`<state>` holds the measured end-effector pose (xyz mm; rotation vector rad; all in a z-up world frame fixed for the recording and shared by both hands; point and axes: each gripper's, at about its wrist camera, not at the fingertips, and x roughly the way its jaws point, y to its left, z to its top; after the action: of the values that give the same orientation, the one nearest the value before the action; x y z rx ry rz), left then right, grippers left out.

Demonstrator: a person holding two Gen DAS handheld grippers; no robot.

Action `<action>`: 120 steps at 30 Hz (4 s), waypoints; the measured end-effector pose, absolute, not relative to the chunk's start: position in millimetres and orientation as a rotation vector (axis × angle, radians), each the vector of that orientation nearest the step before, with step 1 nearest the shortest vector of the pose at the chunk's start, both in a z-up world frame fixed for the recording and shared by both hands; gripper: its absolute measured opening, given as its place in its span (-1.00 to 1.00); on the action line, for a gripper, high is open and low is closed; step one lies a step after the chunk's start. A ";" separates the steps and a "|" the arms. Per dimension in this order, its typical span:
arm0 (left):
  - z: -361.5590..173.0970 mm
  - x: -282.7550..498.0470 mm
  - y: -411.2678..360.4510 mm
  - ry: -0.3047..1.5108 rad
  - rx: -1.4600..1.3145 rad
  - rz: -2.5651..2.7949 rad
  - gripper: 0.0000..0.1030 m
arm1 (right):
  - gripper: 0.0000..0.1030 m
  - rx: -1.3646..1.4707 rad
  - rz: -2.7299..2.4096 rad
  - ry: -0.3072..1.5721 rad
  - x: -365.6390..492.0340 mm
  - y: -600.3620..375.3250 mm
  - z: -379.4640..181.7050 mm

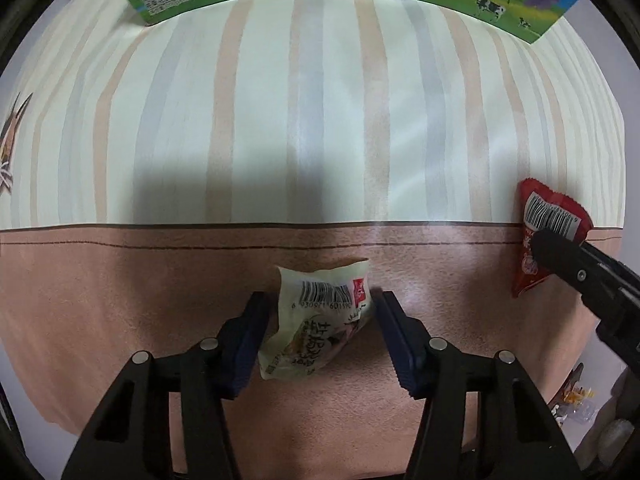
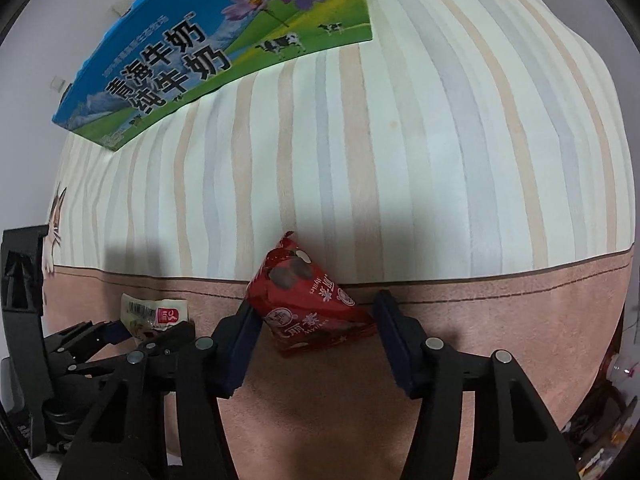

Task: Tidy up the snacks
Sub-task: 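Grasp the yellow-wrapped sweet with left tool while right grasps red sweet, then lift both sweets and adjust grips above the bed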

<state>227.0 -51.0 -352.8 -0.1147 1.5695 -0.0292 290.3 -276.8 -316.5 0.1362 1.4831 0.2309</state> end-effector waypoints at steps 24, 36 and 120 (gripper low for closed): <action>-381.9 220.2 -2.1 1.606 -0.190 0.054 0.19 | 0.37 0.044 0.398 1.589 245.5 -164.9 -353.9; -403.4 233.7 8.7 1.591 -0.267 -0.028 0.82 | 0.36 0.104 0.362 1.576 238.2 -186.7 -344.5; -366.3 269.4 -19.0 1.515 -0.201 -0.002 -0.19 | 0.29 0.081 0.313 1.419 320.9 -213.5 -320.2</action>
<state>269.4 -19.0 -366.3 -0.2012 1.5145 -0.0019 320.9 -213.5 -320.2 0.0806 1.4186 0.3126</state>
